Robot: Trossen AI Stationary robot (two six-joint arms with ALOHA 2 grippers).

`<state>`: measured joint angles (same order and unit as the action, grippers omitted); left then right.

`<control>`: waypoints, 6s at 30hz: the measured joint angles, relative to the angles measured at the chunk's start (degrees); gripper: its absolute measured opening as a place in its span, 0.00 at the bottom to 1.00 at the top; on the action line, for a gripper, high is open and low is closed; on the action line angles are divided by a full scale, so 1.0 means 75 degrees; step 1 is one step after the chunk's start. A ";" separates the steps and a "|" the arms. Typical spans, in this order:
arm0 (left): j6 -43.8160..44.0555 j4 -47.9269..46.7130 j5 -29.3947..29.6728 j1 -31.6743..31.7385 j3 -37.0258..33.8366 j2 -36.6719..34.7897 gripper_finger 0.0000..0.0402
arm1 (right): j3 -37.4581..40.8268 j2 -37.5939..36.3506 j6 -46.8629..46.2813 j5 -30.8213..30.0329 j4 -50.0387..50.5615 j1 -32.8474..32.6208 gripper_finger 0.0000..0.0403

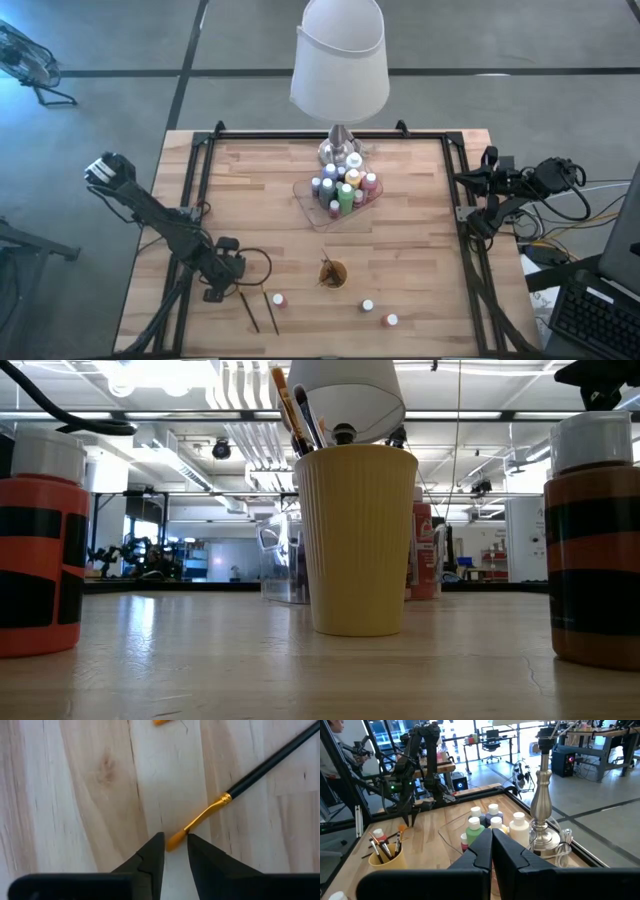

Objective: Pick & Place Paint Supplies
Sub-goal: Put the black paint brush into the yellow cup

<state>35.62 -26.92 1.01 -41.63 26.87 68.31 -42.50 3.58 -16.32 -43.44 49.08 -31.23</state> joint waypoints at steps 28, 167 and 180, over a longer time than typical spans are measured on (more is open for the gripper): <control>-0.1125 0.0444 0.0049 0.0000 0.0023 -0.0001 0.01 | 0.0000 -0.0001 0.0000 0.0000 0.0000 0.0002 0.02; -1.2935 0.0516 0.7723 0.0953 0.7015 0.4814 0.07 | 0.0000 0.0001 0.0000 -0.0002 0.0000 -0.0001 0.02; -1.2942 0.0487 0.8067 0.0905 0.7071 0.4752 0.23 | 0.0000 0.0002 0.0000 0.0000 0.0000 -0.0001 0.02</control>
<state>-61.45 -23.27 61.51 -34.84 79.90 103.96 -42.50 3.60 -16.32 -43.44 49.08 -31.24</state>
